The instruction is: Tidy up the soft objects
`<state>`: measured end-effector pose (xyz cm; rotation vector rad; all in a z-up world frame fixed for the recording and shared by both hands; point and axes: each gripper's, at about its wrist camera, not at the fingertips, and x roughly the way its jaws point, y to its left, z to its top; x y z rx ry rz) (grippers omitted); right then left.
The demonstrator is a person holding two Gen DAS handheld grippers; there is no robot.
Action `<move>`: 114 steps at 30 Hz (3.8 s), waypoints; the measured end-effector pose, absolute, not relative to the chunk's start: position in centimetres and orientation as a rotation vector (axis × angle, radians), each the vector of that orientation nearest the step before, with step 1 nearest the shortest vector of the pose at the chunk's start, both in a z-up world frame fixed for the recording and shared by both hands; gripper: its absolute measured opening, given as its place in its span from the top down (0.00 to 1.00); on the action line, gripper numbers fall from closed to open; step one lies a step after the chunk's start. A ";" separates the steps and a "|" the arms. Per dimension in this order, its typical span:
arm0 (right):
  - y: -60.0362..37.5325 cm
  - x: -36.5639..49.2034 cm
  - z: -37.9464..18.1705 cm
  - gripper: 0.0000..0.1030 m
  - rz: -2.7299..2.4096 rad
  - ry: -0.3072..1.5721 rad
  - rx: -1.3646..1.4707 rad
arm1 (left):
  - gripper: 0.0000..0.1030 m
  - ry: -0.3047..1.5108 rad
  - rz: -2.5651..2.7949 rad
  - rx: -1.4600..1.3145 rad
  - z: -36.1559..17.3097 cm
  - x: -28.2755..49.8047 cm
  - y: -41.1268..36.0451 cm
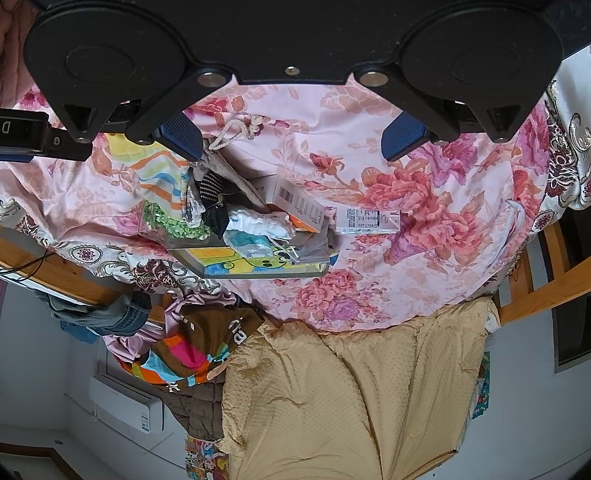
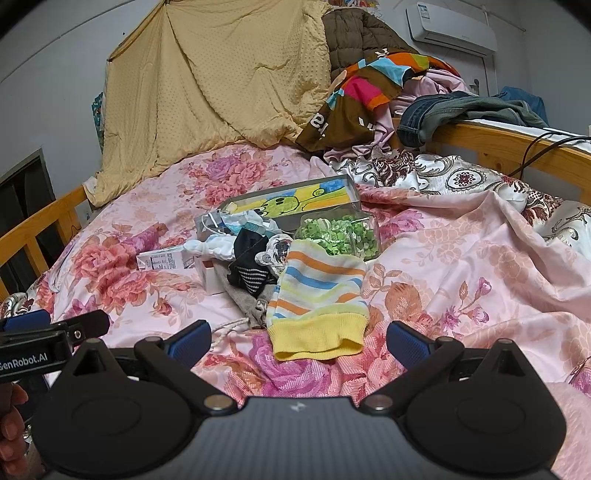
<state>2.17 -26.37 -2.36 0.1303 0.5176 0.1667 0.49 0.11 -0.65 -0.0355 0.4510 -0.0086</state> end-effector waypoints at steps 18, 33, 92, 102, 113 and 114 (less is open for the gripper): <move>-26.4 2.1 -2.3 0.00 0.167 0.519 0.132 | 0.01 0.451 -0.007 -0.034 -0.6 0.5 0.0; -26.5 2.1 -2.3 0.00 0.167 0.520 0.134 | 0.01 0.451 -0.007 -0.034 -0.6 0.5 0.0; -27.5 18.6 -7.5 0.00 0.232 0.768 0.185 | 0.01 0.592 -0.231 -0.105 -6.4 15.7 -0.3; -27.5 20.3 -9.3 0.00 0.288 0.816 0.226 | 0.07 0.660 -0.337 -0.236 -8.8 20.0 -0.7; -26.4 20.5 -10.1 0.00 0.289 0.843 0.163 | 0.37 0.732 -0.403 -0.440 -10.5 22.3 -0.3; -26.3 20.5 -10.2 0.00 0.283 0.844 0.152 | 0.43 0.737 -0.408 -0.451 -10.6 22.3 -0.4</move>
